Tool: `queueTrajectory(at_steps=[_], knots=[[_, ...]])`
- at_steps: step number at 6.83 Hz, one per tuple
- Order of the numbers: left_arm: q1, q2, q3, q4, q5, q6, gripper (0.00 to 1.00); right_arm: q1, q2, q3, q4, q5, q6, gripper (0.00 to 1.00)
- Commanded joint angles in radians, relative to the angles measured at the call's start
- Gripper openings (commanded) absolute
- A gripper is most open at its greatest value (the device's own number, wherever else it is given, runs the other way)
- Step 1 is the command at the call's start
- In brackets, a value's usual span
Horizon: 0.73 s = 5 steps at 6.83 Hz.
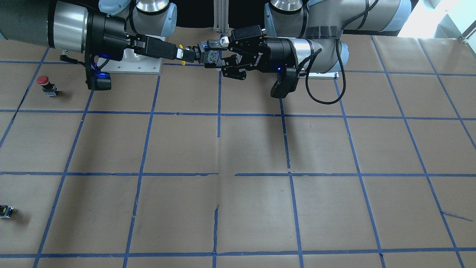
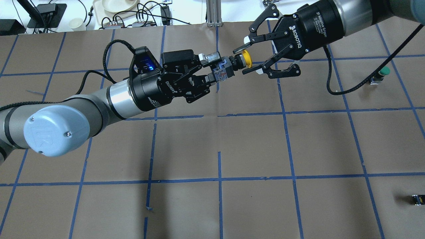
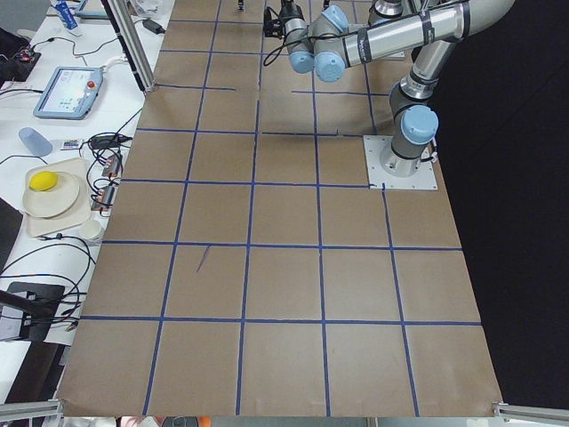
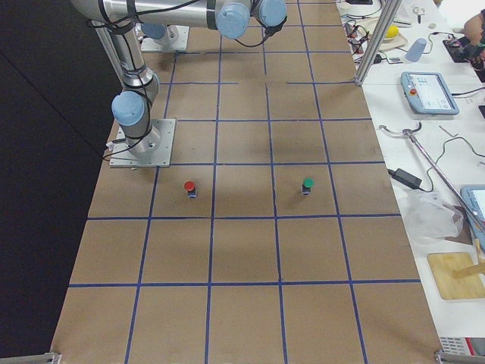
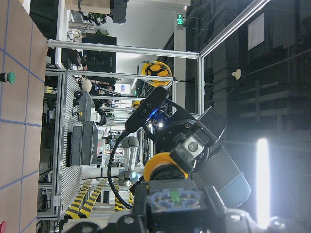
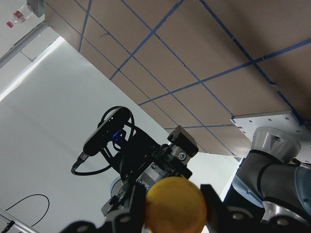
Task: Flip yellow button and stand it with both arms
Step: 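Close the right gripper on the yellow cap while the left gripper opens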
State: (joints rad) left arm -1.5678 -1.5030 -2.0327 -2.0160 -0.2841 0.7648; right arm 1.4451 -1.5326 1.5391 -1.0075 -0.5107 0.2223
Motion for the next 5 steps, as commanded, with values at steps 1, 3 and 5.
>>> queueTrajectory(at_steps=[1, 3, 5], knots=[[0.0, 0.0, 0.006, 0.0, 0.002, -0.016, 1.0, -0.002, 0.0, -0.004, -0.002, 0.0, 0.005, 0.31], [0.038, 0.006, 0.044, 0.058, 0.157, -0.17, 1.0, -0.061, -0.001, -0.013, -0.073, -0.135, -0.024, 0.31], [0.083, -0.022, 0.097, 0.187, 0.383, -0.344, 1.0, -0.071, -0.003, -0.019, -0.097, -0.22, -0.143, 0.3]])
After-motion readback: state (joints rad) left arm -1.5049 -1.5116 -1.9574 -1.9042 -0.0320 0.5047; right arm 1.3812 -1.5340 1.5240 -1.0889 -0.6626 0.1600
